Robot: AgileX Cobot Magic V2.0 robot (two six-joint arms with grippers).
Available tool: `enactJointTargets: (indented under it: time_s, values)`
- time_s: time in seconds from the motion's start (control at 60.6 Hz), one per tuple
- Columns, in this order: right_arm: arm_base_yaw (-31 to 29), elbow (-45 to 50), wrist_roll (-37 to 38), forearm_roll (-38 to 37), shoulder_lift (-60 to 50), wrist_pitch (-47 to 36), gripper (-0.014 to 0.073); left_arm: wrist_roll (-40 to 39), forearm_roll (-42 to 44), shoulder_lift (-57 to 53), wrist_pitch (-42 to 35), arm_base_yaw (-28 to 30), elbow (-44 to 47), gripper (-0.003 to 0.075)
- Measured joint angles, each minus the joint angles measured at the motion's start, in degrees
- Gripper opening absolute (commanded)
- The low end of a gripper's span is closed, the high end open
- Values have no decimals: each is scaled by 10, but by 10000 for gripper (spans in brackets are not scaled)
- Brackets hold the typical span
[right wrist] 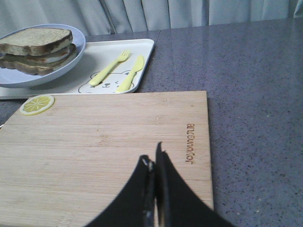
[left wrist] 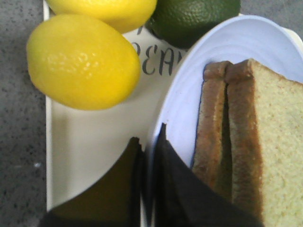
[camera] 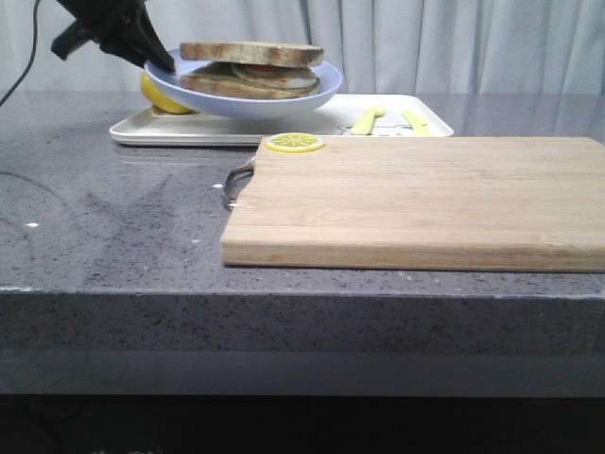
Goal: Place bread and move sandwich to tray
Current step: 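Grasp the plate rim with the left gripper and lift the plate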
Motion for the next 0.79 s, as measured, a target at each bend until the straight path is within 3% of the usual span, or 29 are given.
enactJointTargets:
  time_s: [0.165,0.792]
  values:
    - [0,0,0,0,0,1,-51,-11,-29,52,2,2,-50,-20]
    - [0,0,0,2,0,5,-51,0,-84,85,3,2,-51,-16]
